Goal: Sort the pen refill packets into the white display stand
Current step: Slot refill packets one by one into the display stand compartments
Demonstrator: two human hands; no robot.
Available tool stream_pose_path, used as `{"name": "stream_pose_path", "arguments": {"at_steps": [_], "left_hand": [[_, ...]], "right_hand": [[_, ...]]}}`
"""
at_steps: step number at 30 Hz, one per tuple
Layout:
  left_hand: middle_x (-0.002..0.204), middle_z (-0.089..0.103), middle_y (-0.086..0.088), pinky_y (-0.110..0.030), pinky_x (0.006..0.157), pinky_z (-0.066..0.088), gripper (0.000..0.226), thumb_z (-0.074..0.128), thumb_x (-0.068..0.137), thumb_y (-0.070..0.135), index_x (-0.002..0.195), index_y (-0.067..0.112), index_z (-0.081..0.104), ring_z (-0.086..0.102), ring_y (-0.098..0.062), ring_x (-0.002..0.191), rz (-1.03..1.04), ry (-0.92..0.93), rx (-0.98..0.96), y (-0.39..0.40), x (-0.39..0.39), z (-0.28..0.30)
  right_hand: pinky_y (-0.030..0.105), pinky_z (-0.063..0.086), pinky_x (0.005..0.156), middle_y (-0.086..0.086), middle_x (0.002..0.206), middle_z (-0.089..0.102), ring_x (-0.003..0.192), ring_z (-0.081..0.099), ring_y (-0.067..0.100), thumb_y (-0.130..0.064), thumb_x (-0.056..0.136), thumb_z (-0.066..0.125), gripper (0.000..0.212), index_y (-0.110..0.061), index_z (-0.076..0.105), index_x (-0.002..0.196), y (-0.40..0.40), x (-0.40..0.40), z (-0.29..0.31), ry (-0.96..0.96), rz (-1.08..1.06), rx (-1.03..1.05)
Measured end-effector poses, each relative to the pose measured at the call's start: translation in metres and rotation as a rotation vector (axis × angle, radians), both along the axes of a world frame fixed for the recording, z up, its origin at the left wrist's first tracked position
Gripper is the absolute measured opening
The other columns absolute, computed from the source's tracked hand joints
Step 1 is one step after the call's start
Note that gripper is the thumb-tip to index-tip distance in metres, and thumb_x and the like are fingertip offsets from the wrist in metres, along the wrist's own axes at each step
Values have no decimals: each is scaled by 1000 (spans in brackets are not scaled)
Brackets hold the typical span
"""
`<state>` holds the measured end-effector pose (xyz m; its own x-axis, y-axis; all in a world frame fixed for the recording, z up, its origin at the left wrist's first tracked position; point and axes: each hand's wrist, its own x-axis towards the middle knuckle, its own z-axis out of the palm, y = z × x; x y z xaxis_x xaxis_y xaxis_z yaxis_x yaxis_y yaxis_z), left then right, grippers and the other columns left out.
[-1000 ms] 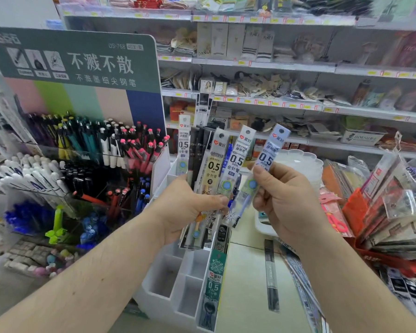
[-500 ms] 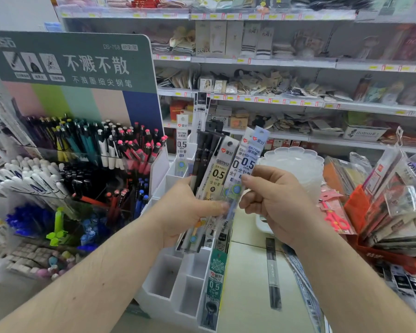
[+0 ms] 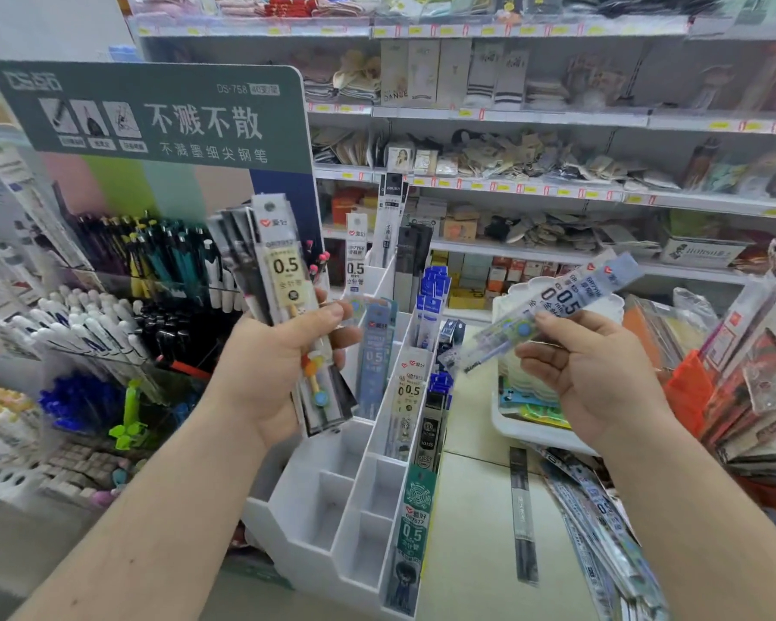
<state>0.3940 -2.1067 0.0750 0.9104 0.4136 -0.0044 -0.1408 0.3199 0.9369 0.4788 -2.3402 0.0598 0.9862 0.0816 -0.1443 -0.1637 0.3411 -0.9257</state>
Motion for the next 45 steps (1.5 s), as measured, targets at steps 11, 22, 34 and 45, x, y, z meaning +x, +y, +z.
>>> {"name": "stream_pose_path", "arguments": {"at_steps": [11, 22, 34, 45], "left_hand": [[69, 69, -5, -25, 49, 52, 17, 62, 86, -6, 82, 10, 62, 65, -18, 58, 96, 21, -12, -3, -6, -13], [70, 69, -8, -25, 52, 53, 14, 65, 87, -4, 83, 10, 63, 67, -16, 58, 54, 43, 66, -4, -10, -10], [66, 68, -2, -27, 53, 55, 10, 68, 86, -2, 87, 8, 66, 65, -15, 56, 6, 30, 94, -6, -10, -8], [88, 71, -13, -30, 62, 57, 29, 52, 92, -6, 117, 1, 64, 70, -23, 71, -335, 51, 33, -17, -11, -4]], "right_hand": [[28, 58, 55, 8, 71, 73, 58, 70, 16, -7, 91, 69, 7, -7, 64, 86, 81, 23, 43, -309, 88, -234], [25, 45, 52, 3, 70, 62, 60, 57, 14, -26, 87, 75, 25, -9, 64, 73, 150, 58, 30, -485, 399, -1138], [22, 45, 60, -2, 74, 65, 61, 55, 4, -34, 88, 74, 17, -18, 72, 83, 112, 8, 46, -437, 277, -670], [19, 45, 52, 2, 63, 65, 55, 57, 8, -13, 84, 77, 4, -12, 73, 82, 82, -27, 39, -415, 436, -540]]}}
